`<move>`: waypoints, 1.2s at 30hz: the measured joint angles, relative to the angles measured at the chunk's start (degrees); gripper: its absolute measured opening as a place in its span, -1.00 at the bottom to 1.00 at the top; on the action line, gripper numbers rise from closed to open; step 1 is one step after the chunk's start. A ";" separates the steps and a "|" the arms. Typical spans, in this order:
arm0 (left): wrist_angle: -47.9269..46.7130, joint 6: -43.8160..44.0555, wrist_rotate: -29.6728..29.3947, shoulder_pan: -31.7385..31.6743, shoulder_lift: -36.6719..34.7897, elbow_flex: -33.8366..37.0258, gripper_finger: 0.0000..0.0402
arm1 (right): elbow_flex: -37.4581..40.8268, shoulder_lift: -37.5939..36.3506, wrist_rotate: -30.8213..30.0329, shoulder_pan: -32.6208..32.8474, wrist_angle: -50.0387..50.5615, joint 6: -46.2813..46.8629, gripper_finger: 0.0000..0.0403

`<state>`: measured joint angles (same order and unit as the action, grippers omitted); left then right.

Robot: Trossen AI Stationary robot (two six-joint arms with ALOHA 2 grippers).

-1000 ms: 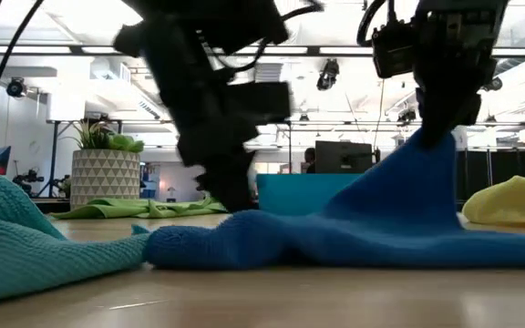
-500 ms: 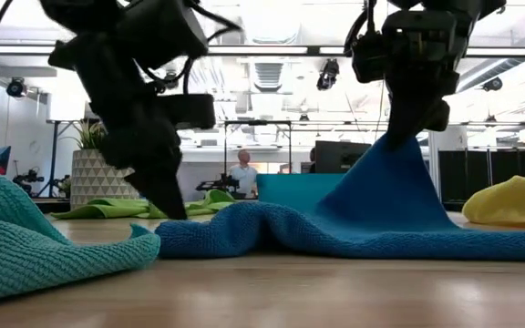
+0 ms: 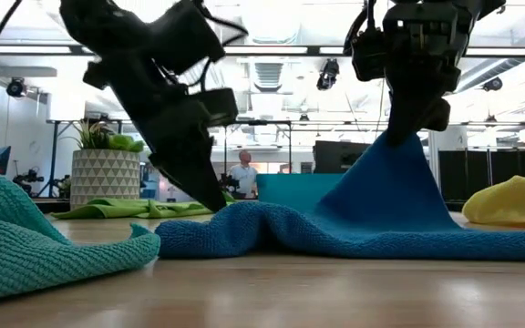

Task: Fold microfiber towels
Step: Fold the blue microfiber cloth

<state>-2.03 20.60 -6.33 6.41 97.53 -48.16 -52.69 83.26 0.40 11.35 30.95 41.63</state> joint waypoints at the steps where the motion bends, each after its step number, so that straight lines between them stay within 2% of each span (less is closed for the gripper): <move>1: 0.04 0.00 -0.02 -0.36 0.68 -0.30 -0.12 | -0.02 -0.04 0.03 0.00 0.01 0.23 -0.96; 5: 0.14 -0.06 0.47 -1.08 3.83 -1.72 0.08 | 0.00 -0.16 0.20 0.13 0.09 1.07 -0.96; 9: -0.61 -0.13 2.41 -1.13 7.45 -3.44 0.04 | -0.02 -0.35 0.24 0.13 0.13 1.42 -0.96; 12: -4.14 -0.15 1.67 -0.60 9.55 -5.14 -0.20 | -0.02 -0.35 0.23 0.13 0.17 1.41 -0.96; 16: -8.71 -0.29 2.09 -0.54 10.15 -6.43 -0.80 | -0.02 -0.35 0.22 0.13 0.16 1.38 -0.96; 17: -8.88 -0.61 2.64 -0.45 9.83 -6.32 -0.90 | -0.02 -0.35 0.22 0.13 0.18 1.37 -0.96; 20: -9.67 -2.05 3.25 -0.35 8.50 -6.32 -0.96 | -0.02 -0.35 0.21 0.11 0.17 1.22 -0.96; 25: -14.06 -3.40 1.53 -0.20 1.69 -5.62 -0.99 | -0.02 -0.35 0.13 0.11 0.16 1.22 -0.96; 31: -21.84 -4.94 -3.23 -0.33 -12.27 -6.21 -1.00 | -1.65 -2.94 -0.03 0.61 0.26 2.20 -0.96; 34: -25.22 -4.43 -2.16 0.84 -18.98 -5.68 -1.00 | -3.84 -5.43 -0.20 2.49 0.23 2.61 -0.96; 36: -25.53 -4.37 2.26 1.90 -23.68 -5.78 -1.00 | -5.21 -6.99 -0.38 4.58 1.00 4.12 -0.96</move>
<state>-27.56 16.23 -4.07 8.32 73.85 -53.94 -57.89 76.27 0.02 15.94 31.96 45.75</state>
